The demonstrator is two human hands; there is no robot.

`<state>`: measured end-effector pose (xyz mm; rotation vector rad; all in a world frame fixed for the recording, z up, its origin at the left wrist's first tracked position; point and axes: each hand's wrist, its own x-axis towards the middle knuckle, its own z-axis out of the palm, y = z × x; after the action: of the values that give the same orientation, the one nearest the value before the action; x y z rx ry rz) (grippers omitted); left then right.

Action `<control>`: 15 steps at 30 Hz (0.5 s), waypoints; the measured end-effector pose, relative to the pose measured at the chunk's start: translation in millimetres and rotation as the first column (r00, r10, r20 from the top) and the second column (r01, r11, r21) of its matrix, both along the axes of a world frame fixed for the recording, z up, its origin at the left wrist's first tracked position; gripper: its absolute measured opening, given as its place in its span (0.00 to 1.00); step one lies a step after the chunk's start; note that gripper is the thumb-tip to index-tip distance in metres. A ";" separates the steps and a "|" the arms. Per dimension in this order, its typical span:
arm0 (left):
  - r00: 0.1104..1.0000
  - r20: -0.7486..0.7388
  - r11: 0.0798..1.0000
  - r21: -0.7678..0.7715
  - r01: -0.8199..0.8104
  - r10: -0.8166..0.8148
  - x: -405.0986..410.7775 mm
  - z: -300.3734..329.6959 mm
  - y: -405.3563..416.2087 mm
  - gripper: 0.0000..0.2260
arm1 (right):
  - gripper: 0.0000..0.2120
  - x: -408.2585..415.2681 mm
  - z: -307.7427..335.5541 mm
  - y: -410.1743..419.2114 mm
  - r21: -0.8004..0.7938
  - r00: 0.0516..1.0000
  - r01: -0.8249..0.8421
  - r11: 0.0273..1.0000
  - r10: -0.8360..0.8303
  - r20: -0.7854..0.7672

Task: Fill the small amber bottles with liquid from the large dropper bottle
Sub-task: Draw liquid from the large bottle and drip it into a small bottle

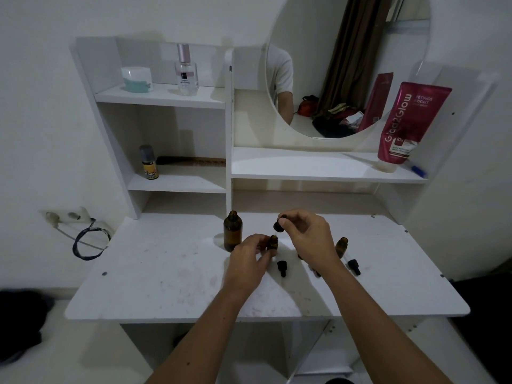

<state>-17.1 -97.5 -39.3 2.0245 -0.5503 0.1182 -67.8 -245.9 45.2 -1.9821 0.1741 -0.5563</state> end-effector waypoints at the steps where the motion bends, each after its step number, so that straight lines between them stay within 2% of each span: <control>1: 1.000 0.003 1.000 -0.005 0.002 -0.002 0.0 0.0 -0.1 0.10 | 0.04 0.1 0.0 -0.6 0.015 1.000 -0.015 1.000 0.016 -0.009; 5: 1.000 0.011 1.000 -0.009 0.009 -0.009 0.2 0.2 0.2 0.10 | 0.04 -1.3 -0.4 1.2 0.072 0.999 -0.034 0.997 0.036 -0.021; 10: 1.000 0.003 1.000 -0.001 0.003 -0.003 1.3 -1.9 -0.2 0.11 | 0.04 2.5 -0.4 2.5 -0.004 1.000 0.015 1.000 -0.015 -0.008; 15: 1.000 0.007 1.000 0.003 0.004 -0.004 0.9 -1.9 -0.6 0.10 | 0.03 1.4 0.8 1.5 0.004 1.000 0.000 1.000 0.000 -0.014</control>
<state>-16.2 -98.0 -41.2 2.0271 -0.5590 0.1226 -66.3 -244.4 46.1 -1.9823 0.1838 -0.5419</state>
